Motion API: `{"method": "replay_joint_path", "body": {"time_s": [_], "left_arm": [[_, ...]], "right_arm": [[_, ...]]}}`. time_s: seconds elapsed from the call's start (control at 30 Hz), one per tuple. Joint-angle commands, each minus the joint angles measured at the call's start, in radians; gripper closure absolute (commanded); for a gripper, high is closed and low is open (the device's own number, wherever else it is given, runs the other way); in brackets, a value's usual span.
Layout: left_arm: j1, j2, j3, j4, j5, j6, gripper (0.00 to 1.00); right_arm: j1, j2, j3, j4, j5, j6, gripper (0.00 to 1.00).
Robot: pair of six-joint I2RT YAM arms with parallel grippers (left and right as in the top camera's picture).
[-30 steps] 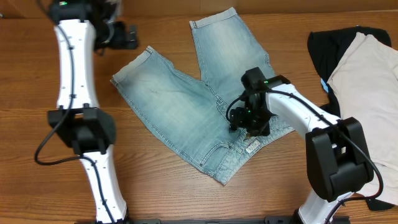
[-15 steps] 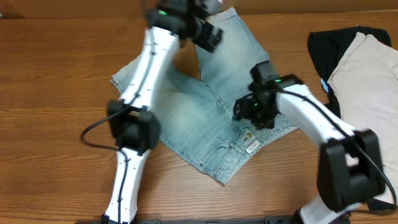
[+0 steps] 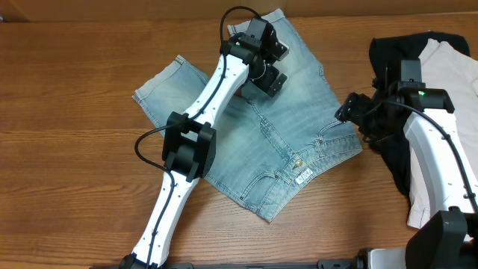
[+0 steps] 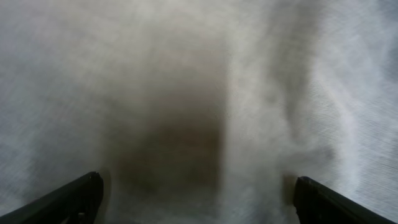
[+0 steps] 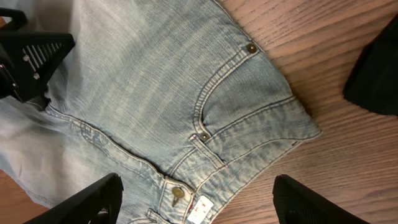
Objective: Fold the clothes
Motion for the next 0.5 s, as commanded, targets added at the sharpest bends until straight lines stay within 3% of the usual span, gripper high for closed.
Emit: {"method": "replay_joint_path", "body": {"time_s": [0.0,0.17,0.47], "left_arm": [[0.005,0.016,0.011,-0.034,-0.128,-0.097,0.00],[0.040,0.051,0.011,-0.140,-0.190,-0.241,0.00],[0.106,0.159,0.010,-0.345,-0.149,-0.290,0.00]], "right_arm": [[-0.002,-0.010,0.013,0.006,0.000,-0.029,0.18],[-0.002,-0.010,0.013,0.015,0.000,-0.029,0.17],[-0.002,-0.010,0.013,0.019,-0.001,-0.029,0.16]]}}
